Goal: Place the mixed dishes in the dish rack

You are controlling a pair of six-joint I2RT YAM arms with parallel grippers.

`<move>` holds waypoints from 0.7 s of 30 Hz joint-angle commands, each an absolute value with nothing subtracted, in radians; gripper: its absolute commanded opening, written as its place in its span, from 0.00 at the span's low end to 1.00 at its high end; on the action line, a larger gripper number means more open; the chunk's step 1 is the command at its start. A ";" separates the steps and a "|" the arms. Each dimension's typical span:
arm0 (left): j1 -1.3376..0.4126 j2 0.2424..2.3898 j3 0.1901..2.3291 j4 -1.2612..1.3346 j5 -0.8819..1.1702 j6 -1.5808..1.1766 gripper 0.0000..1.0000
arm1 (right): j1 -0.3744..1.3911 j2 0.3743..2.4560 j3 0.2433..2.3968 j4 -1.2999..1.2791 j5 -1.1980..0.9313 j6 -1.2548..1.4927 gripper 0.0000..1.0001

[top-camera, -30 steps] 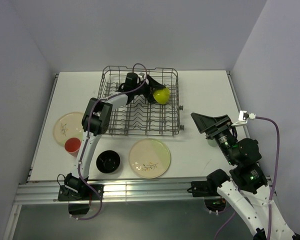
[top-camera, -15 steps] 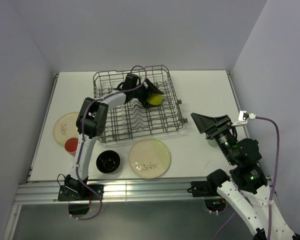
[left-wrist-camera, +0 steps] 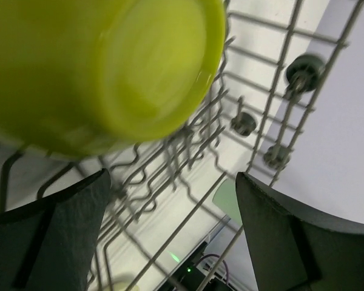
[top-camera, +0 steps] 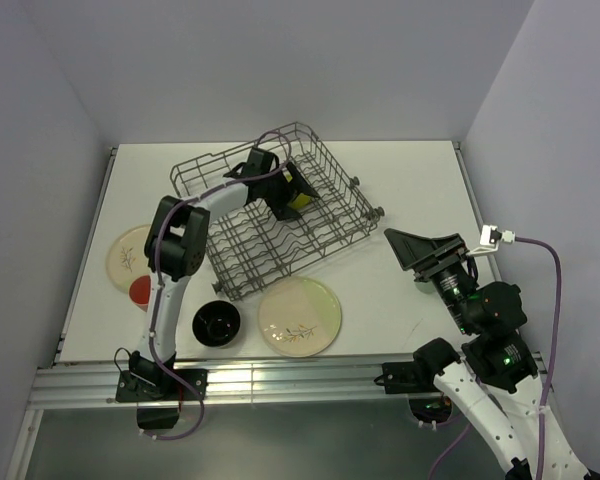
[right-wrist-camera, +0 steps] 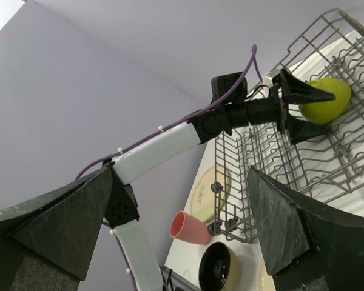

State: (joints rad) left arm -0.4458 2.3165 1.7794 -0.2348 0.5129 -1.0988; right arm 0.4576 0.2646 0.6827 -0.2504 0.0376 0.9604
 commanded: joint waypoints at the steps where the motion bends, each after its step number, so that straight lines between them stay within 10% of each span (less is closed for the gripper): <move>1: -0.440 2.221 1.729 -0.325 0.457 -1.065 0.91 | 0.453 0.265 0.710 -0.245 0.035 0.957 1.00; 21: -0.465 1.823 1.520 -0.380 0.281 -0.940 0.87 | 0.453 0.537 0.629 -0.203 0.043 0.825 0.85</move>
